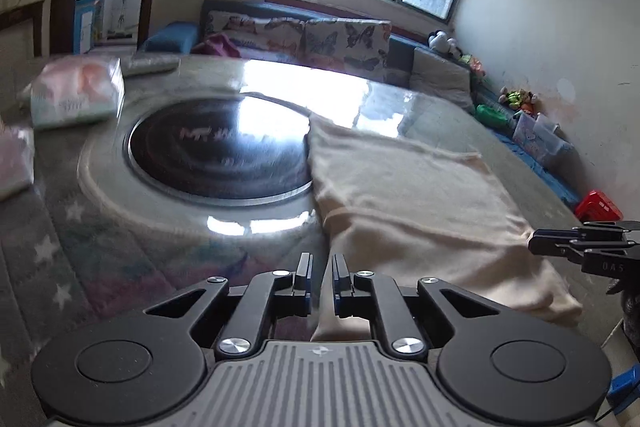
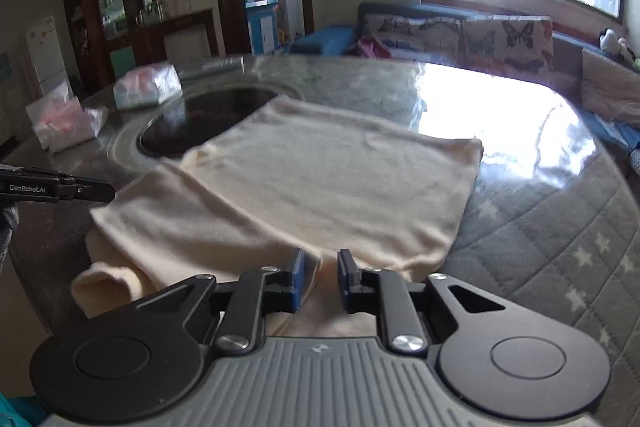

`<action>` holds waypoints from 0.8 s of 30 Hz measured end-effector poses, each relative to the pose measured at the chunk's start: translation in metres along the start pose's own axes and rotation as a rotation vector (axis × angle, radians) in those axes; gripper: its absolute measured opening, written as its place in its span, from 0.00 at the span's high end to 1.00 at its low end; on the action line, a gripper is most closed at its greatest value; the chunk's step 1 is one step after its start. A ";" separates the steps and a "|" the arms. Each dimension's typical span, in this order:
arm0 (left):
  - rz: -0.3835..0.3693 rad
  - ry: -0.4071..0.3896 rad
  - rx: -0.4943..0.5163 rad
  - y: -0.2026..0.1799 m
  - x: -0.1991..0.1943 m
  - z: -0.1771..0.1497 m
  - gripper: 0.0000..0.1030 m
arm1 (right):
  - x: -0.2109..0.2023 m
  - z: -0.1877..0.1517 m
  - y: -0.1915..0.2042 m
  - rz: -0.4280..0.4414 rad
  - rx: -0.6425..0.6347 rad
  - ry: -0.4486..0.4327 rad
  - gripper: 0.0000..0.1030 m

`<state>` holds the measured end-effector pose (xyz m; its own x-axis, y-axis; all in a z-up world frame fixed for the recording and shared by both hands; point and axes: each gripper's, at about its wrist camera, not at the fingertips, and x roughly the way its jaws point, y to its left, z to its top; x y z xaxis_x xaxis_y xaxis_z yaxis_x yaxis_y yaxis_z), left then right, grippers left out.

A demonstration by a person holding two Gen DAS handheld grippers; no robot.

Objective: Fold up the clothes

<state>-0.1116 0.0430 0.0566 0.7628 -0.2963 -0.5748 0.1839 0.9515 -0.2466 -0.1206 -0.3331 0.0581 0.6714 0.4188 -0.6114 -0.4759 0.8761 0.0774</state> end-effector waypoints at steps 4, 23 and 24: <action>-0.076 0.003 0.054 -0.022 0.016 0.015 0.89 | 0.001 0.004 0.011 0.050 -0.055 0.002 0.81; -0.196 0.076 0.406 -0.079 0.012 -0.026 0.81 | -0.002 -0.020 0.048 0.094 -0.280 0.074 0.65; -0.206 0.082 0.429 -0.083 0.012 -0.030 0.81 | -0.003 -0.018 0.047 0.096 -0.277 0.069 0.65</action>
<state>-0.1368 -0.0417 0.0467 0.6353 -0.4709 -0.6120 0.5782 0.8154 -0.0272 -0.1558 -0.2976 0.0493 0.5807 0.4708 -0.6642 -0.6784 0.7309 -0.0749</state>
